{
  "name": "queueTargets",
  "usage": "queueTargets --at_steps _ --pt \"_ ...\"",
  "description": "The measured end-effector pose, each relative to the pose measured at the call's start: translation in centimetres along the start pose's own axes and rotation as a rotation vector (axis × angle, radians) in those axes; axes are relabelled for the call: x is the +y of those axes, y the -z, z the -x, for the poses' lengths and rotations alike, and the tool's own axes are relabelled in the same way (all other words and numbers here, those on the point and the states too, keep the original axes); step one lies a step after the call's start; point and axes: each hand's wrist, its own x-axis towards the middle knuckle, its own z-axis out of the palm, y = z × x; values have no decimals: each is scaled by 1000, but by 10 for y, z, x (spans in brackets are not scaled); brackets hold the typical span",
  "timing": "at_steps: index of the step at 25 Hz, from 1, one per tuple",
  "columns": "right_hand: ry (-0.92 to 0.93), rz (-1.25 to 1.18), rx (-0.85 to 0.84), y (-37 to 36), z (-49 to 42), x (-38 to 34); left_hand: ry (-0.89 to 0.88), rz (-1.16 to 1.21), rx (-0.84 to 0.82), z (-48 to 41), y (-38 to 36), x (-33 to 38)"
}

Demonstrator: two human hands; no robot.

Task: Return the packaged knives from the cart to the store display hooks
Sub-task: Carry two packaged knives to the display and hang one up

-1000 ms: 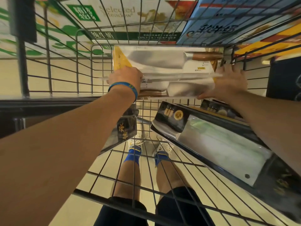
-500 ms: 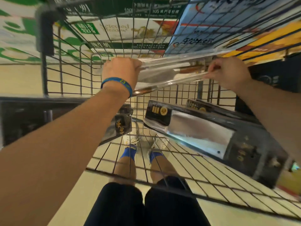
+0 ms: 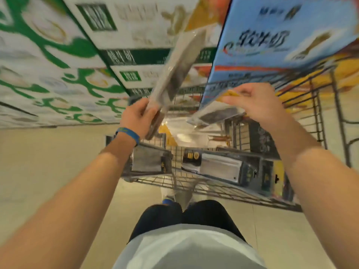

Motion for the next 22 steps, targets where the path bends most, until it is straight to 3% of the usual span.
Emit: queueTargets --at_steps 5,10,14,17,19,22 --pt "273 -101 56 80 17 -124 82 91 -61 5 39 63" --pt "548 -203 73 125 35 -235 -12 470 -70 16 60 145" --pt "701 -134 56 174 50 -289 -46 390 44 3 91 186" --pt "756 -115 56 195 58 -324 -58 373 -25 1 103 219" --pt "771 -126 79 197 62 -342 -64 537 -96 11 97 247" --pt "764 -347 102 200 64 -352 -78 954 -250 25 83 281"
